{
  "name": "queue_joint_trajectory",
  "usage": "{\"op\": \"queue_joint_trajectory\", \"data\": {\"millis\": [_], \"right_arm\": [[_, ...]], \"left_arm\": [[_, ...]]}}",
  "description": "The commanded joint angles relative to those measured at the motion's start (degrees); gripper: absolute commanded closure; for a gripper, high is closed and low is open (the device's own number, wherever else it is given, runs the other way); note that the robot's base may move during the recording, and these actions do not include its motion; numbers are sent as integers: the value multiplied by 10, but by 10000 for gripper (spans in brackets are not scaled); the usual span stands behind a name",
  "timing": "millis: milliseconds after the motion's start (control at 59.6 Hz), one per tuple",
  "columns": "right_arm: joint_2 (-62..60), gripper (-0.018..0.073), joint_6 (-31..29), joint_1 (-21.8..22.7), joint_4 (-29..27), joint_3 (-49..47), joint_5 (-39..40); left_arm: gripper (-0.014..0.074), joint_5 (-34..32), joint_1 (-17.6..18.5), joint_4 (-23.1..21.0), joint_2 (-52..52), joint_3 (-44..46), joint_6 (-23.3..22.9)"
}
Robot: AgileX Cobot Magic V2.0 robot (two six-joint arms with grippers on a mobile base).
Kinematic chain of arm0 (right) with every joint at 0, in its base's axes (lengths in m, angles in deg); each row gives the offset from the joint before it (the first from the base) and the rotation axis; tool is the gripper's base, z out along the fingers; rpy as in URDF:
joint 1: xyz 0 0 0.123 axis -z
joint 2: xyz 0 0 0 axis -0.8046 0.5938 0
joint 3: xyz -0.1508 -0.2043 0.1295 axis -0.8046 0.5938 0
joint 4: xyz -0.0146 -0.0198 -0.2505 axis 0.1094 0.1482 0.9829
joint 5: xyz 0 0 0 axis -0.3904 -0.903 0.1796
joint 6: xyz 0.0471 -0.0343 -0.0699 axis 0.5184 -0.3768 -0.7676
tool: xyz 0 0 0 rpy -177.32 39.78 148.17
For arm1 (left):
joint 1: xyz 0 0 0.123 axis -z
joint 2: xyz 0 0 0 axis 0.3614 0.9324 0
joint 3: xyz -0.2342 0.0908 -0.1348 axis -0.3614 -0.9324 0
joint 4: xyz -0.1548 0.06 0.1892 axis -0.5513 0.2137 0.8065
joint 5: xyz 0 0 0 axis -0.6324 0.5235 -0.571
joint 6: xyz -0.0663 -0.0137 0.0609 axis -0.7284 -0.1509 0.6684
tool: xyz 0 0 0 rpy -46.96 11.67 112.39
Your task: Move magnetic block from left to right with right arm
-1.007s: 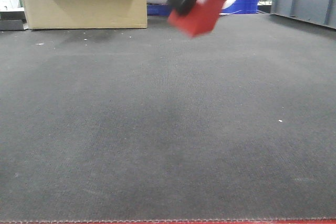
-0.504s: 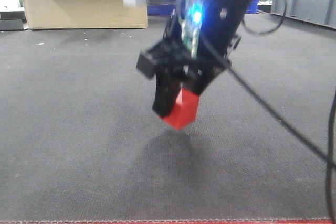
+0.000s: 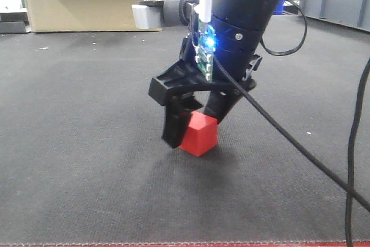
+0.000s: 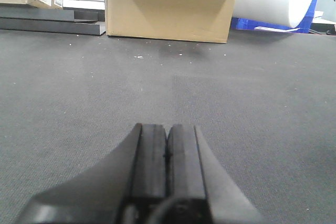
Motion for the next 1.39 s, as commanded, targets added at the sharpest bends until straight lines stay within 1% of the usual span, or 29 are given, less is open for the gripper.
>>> {"op": "queue_joint_trajectory", "data": {"millis": [0,151,235,386,436,520,604,890,1074,1242,1377], "right_arm": [[-43,-61,4,-1,-7,-20,15],[-93,-54,15,0,-7,-21,13],[-133,3,29,0,-7,-21,8],[-221,228,39,0,-7,-9,4],[-256,323,39,0,-7,3,8],[-321,426,39,0,-7,36,20],[-384,496,39,0,-7,74,40],[-598,490,39,0,-11,250,139],[-728,490,39,0,-37,359,203],[-803,490,39,0,-48,430,253],[-830,490,39,0,-48,451,258]], "left_arm": [[713,-51,3,0,-6,-5,-2],[713,-51,3,0,-6,-5,-2],[713,-51,3,0,-6,-5,-2],[713,-51,3,0,-6,-5,-2],[713,-51,3,0,-6,-5,-2],[712,-51,3,0,-6,-5,-2],[713,-51,3,0,-6,-5,-2],[712,-51,3,0,-6,-5,-2],[713,-51,3,0,-6,-5,-2],[713,-51,3,0,-6,-5,-2],[713,-51,3,0,-6,-5,-2]]}}
